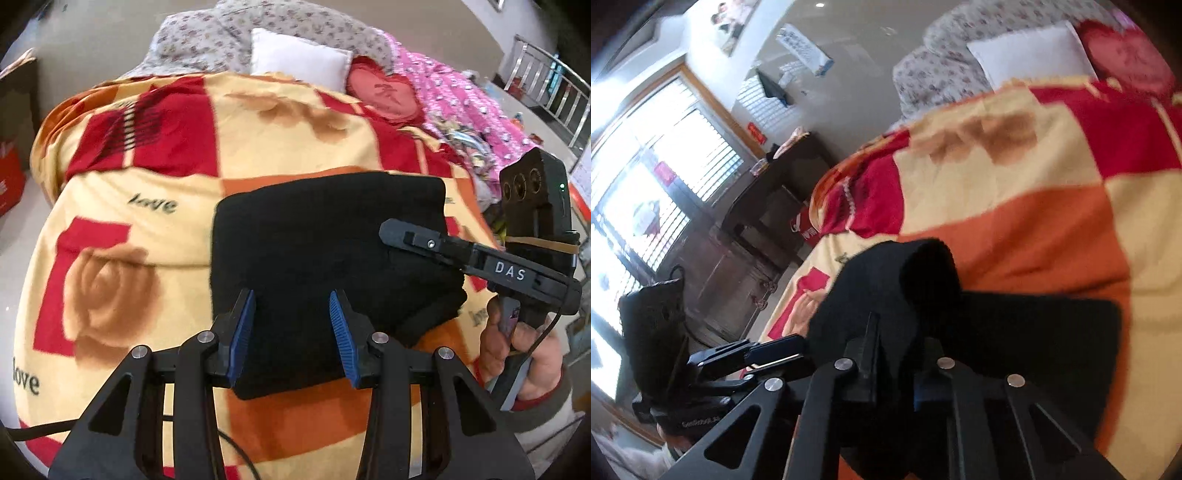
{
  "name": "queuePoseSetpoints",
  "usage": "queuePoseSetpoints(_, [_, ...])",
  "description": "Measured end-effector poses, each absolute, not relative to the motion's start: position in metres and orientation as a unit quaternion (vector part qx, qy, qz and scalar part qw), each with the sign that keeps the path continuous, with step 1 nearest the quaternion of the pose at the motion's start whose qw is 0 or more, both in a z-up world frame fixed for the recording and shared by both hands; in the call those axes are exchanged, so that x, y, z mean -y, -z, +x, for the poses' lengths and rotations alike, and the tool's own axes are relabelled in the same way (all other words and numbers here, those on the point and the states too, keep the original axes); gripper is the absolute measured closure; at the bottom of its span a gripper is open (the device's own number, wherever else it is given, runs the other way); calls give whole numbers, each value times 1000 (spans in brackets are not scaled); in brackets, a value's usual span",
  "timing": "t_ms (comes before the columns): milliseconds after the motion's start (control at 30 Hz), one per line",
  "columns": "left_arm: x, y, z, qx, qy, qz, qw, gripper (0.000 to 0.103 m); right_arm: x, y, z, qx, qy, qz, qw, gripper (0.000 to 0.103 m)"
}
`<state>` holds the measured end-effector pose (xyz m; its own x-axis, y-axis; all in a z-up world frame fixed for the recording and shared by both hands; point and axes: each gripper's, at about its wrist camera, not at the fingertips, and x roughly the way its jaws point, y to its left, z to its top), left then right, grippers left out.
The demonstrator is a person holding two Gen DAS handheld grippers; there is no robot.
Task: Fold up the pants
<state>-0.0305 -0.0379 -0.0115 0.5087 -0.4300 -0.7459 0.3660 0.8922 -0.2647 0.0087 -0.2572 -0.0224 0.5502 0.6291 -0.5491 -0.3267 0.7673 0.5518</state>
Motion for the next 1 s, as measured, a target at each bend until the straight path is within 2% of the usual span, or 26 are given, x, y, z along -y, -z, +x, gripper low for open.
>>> queuePoseSetpoints(133, [50, 1, -29, -428, 238, -33, 871, 63, 284, 0, -2, -361, -253, 177, 880, 92])
queuePoseSetpoints(267, [66, 14, -18, -443, 232, -28, 866, 63, 303, 18, 1, -406, -221, 169, 870, 91])
queuePoseSetpoints(300, [68, 18, -16, -445, 227, -23, 866, 63, 303, 27, 5, -419, -211, 163, 868, 83])
queuePoseSetpoints(333, [72, 22, -13, -449, 219, -16, 866, 63, 303, 33, 9, -433, -188, 142, 870, 69])
queuePoseSetpoints(467, [76, 18, -9, -454, 209, -4, 866, 63, 318, 11, 1, -405, -128, 109, 899, 67])
queuePoseSetpoints(600, [76, 12, 3, -448, 196, -8, 872, 63, 307, -21, -12, -368, -176, 101, 908, 67])
queuePoseSetpoints(733, [83, 18, 17, -451, 180, 3, 874, 63, 270, -11, -2, -391, -220, 66, 892, 67])
queuePoseSetpoints(800, [86, 22, 21, -455, 180, 4, 872, 56, 262, 8, 12, -417, -191, 44, 887, 67])
queuePoseSetpoints(867, [88, 23, 23, -454, 181, 6, 872, 54, 266, 29, 30, -442, -181, 55, 877, 67])
queuePoseSetpoints(1000, [96, 25, 23, -450, 179, 24, 875, 45, 270, 32, 40, -444, -180, 61, 875, 67])
